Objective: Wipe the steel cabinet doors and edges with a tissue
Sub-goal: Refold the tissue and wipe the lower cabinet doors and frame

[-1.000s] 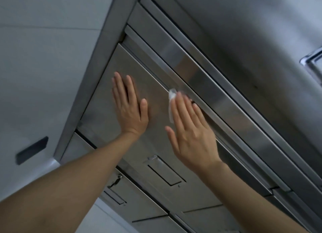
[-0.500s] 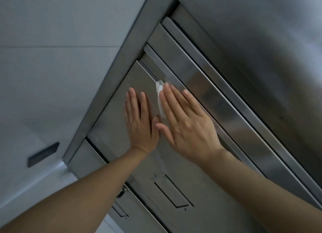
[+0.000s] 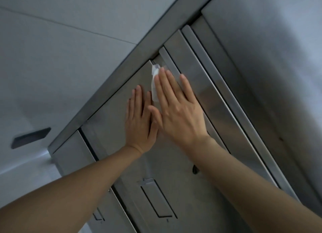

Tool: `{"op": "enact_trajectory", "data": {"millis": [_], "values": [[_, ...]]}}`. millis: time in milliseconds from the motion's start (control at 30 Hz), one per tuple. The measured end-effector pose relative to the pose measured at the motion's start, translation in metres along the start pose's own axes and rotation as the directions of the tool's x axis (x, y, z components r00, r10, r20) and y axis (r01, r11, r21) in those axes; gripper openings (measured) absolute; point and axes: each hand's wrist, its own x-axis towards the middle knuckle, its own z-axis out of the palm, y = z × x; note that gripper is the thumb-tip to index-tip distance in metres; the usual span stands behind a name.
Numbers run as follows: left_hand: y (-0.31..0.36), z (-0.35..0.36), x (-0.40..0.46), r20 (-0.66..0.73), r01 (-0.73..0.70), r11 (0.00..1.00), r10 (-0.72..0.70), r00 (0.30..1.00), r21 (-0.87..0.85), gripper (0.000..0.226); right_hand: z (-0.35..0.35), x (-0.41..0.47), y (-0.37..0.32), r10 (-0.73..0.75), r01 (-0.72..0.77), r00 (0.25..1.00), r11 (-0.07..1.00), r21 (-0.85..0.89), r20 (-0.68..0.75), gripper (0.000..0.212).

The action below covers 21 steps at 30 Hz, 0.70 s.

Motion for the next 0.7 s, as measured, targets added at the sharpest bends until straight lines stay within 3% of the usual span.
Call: {"op": "enact_trajectory", "data": {"millis": [200, 400, 600, 700], "values": [[-0.008, 0.003, -0.001, 0.007, -0.041, 0.997, 0.041, 0.999, 0.062, 0.068, -0.005, -0.036, 0.017, -0.098, 0.097, 0.994, 0.995, -0.017, -0.049, 0.066], [-0.005, 0.000, 0.002, 0.030, -0.042, 0.999, 0.041, 0.999, 0.033, 0.065, 0.000, 0.021, 0.013, -0.040, 0.039, 0.999, 0.998, -0.050, -0.012, 0.067], [-0.006, -0.003, 0.002, 0.059, -0.041, 0.997, 0.038, 0.998, 0.060, 0.065, -0.011, -0.028, 0.019, -0.062, 0.061, 0.998, 0.995, -0.080, -0.005, 0.069], [-0.008, -0.005, 0.002, 0.068, -0.042, 0.998, 0.039, 0.997, 0.049, 0.063, -0.006, -0.009, 0.011, -0.015, 0.014, 1.000, 0.997, -0.073, -0.018, 0.068]]}}
